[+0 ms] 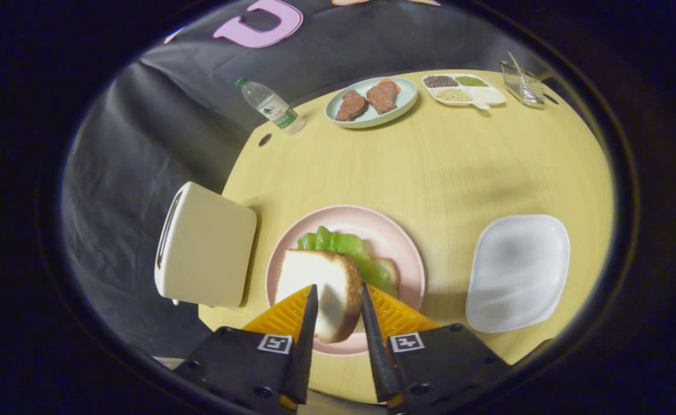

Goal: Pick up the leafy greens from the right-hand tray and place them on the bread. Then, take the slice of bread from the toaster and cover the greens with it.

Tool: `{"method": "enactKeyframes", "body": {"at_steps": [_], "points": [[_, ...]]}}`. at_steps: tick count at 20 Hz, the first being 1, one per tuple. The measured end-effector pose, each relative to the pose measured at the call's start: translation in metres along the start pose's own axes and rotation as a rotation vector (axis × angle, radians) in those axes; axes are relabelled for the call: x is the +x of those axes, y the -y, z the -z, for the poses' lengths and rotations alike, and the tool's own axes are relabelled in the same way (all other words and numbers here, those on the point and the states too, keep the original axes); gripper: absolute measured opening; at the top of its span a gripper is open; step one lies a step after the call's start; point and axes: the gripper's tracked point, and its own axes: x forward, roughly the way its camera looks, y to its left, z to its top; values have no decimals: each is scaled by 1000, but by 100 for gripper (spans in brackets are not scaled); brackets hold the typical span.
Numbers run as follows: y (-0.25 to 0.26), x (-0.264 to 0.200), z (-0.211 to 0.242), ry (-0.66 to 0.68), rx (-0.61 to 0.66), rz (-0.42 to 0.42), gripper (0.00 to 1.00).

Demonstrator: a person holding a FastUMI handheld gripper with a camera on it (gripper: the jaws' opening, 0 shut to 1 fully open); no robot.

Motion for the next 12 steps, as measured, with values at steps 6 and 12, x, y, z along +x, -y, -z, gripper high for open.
{"method": "enactKeyframes", "body": {"at_steps": [6,12], "points": [[10,-37,-16,87,-5,-23,100],[31,-110,-49,307,-90,-4,100]]}}
